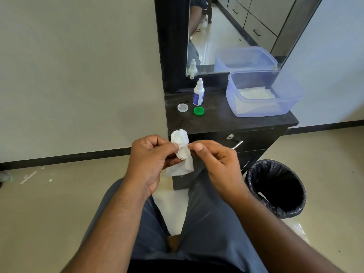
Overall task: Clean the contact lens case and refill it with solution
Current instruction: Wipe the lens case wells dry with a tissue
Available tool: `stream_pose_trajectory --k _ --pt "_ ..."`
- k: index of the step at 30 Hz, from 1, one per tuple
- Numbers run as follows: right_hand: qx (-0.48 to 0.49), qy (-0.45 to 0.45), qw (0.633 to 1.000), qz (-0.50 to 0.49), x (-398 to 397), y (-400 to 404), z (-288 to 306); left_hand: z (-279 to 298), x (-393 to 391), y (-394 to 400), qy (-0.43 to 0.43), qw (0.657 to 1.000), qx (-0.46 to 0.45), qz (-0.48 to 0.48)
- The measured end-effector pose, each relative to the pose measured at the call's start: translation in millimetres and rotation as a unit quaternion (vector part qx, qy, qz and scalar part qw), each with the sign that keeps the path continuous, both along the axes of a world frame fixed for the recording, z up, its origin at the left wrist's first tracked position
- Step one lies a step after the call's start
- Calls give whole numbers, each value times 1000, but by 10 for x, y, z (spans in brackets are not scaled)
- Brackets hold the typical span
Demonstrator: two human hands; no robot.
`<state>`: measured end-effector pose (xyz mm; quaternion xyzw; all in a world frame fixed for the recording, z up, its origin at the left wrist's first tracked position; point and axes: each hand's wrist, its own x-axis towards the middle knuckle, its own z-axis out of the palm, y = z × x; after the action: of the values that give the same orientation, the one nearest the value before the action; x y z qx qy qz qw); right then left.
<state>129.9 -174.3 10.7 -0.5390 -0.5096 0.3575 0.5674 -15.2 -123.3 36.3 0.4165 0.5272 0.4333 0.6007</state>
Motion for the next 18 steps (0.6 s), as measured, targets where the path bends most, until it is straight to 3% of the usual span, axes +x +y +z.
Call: stream_pose_trajectory --k 3,6,10,15,18 --pt "-24 -7 1000 -16 -11 32 0 9 23 -16 1 1000 3 -16" --pt "-10 -127 991 -41 12 59 0 2 42 -29 17 1000 5 -22" --pt "93 -325 940 -39 43 58 -19 -14 59 -46 30 999 -8 -31" --pt "204 -455 867 4 143 73 -71 -3 29 -17 66 994 -28 -83" --pt "197 -494 847 4 144 76 -77 10 0 -12 63 993 -40 -96"
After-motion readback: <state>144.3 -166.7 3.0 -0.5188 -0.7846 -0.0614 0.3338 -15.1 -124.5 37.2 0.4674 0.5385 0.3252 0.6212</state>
